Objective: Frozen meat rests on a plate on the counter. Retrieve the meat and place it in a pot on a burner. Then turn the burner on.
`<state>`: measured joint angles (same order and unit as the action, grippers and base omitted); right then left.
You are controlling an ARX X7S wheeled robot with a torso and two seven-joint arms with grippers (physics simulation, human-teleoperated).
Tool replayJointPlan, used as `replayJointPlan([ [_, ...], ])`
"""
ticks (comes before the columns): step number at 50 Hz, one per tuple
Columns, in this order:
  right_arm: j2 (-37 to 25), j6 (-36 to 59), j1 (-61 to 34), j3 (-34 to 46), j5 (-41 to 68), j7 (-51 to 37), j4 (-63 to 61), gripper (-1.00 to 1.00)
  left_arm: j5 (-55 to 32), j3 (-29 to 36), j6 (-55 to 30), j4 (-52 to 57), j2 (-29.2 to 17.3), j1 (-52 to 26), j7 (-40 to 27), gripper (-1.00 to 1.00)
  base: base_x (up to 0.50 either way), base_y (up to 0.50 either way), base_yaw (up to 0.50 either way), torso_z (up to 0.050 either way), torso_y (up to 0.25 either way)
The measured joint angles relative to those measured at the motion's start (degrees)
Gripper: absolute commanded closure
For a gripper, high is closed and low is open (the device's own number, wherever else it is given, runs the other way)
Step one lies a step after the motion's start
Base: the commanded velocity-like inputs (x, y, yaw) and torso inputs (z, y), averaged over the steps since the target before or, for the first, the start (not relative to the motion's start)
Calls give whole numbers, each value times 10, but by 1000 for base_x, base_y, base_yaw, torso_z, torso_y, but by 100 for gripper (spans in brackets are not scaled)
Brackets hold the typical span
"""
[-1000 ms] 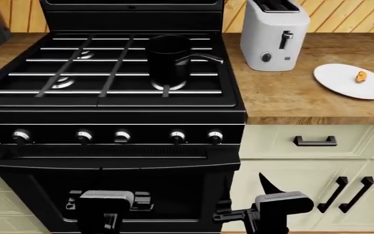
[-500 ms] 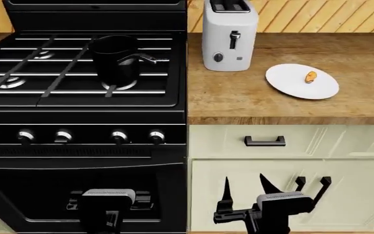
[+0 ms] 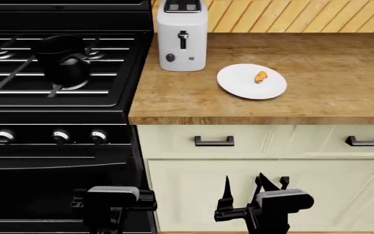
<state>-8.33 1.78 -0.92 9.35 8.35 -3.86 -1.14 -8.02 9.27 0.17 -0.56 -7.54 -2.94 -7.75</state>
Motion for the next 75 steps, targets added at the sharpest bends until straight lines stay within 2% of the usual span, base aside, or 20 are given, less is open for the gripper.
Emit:
replayJointPlan([
  [14, -12, 13, -3, 6, -1, -7, -11, -100, -13, 7, -32, 24, -11, -4, -2, -100, 0, -481, 0, 0, 0],
  [22, -30, 62, -6, 8, 0, -11, -63, -100, -37, 3, -99, 86, -27, -10, -4, -100, 0, -21, 0, 0, 0],
  [29, -62, 216, -38, 4, 34, -6, -189, -100, -102, -23, -264, 209, -65, -52, -19, -100, 0, 0, 0, 0, 0],
  [38, -89, 467, -141, -44, 129, -1, -344, -100, -203, -70, -489, 357, -113, -155, -43, -100, 0, 0, 0, 0, 0],
  [46, -89, 668, -254, -115, 223, 7, -433, -100, -311, -138, -676, 438, -122, -259, -66, -100, 223, -43, 0, 0, 0],
  [52, -93, 763, -325, -162, 309, -13, -460, -100, -366, -174, -764, 469, -123, -317, -81, -100, 500, -115, 0, 0, 0],
  [60, -106, 818, -380, -185, 390, -50, -466, -100, -400, -189, -808, 483, -131, -355, -91, -100, 500, -115, 0, 0, 0],
  [75, -122, 838, -419, -174, 442, -83, -454, -100, -416, -188, -810, 482, -146, -366, -93, -100, 500, -117, 0, 0, 0],
])
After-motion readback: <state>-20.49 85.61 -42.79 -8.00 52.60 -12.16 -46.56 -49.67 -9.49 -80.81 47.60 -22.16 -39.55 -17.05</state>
